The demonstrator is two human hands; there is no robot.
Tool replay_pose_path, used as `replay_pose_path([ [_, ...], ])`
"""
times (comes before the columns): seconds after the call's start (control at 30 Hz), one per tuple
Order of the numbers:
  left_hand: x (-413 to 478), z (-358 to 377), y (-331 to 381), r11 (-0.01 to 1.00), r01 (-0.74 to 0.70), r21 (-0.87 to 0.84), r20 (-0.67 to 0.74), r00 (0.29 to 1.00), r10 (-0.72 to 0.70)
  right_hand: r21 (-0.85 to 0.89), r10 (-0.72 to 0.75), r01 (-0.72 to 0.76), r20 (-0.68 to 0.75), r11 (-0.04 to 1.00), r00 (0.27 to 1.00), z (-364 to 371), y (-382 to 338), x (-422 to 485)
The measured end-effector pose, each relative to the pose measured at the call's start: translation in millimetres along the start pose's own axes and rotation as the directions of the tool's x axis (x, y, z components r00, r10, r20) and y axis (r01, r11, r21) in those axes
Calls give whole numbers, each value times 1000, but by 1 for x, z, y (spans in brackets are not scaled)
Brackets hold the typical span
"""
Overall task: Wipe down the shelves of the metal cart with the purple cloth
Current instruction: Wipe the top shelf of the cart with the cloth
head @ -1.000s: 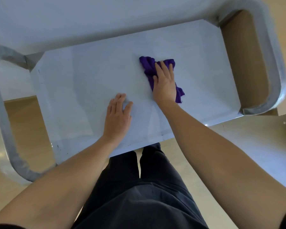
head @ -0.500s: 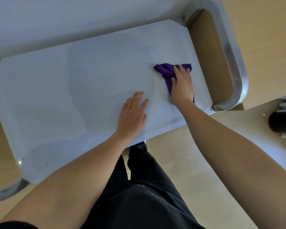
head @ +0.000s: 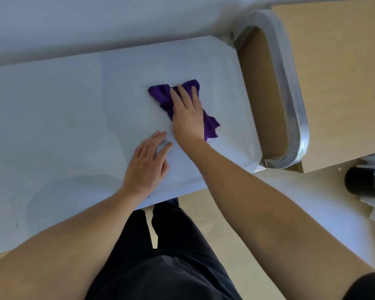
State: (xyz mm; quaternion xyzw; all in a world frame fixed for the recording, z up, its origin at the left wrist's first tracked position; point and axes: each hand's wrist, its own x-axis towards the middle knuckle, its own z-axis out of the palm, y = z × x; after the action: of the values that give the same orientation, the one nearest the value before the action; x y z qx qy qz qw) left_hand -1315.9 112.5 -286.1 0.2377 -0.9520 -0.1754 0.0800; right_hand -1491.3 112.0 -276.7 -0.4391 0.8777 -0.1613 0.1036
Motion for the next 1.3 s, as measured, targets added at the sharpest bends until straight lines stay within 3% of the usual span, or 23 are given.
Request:
replay_pose_path([
  [0.1, 2, -1, 2, 1000, 9, -10, -16, 1000, -9, -5, -124, 125, 20, 992, 992, -7, 29, 21],
  [0.27, 3, 2, 2, 1000, 9, -21, -31, 999, -9, -33, 151, -154, -77, 988, 986, -32, 80, 77],
  [0.47, 1, 2, 1, 1000, 16, -23, -39, 999, -17, -21, 241, -244, -94, 970, 966, -30, 61, 100],
  [0.63, 0, 1, 1, 1000, 15, -15, -27, 1000, -16, -13, -4, 3, -42, 1000, 999, -12, 27, 67],
  [0.8, 0, 0, 3, 1000, 5, 2, -33, 999, -5, -8, -70, 70, -8, 997, 997, -20, 51, 38],
  [0.97, -3, 2, 3, 1000, -7, 8, -55, 998, 7, 21, 58, -58, -36, 998, 998, -40, 93, 1],
  [1.1, -4, 6, 2, 1000, -18, 18, -70, 997, 19, -61, 125, -126, -15, 990, 992, -47, 109, -37],
  [1.3, -9, 8, -1, 999, -33, 8, -66, 997, 33, 39, 244, -241, -124, 970, 962, -37, 94, -78],
])
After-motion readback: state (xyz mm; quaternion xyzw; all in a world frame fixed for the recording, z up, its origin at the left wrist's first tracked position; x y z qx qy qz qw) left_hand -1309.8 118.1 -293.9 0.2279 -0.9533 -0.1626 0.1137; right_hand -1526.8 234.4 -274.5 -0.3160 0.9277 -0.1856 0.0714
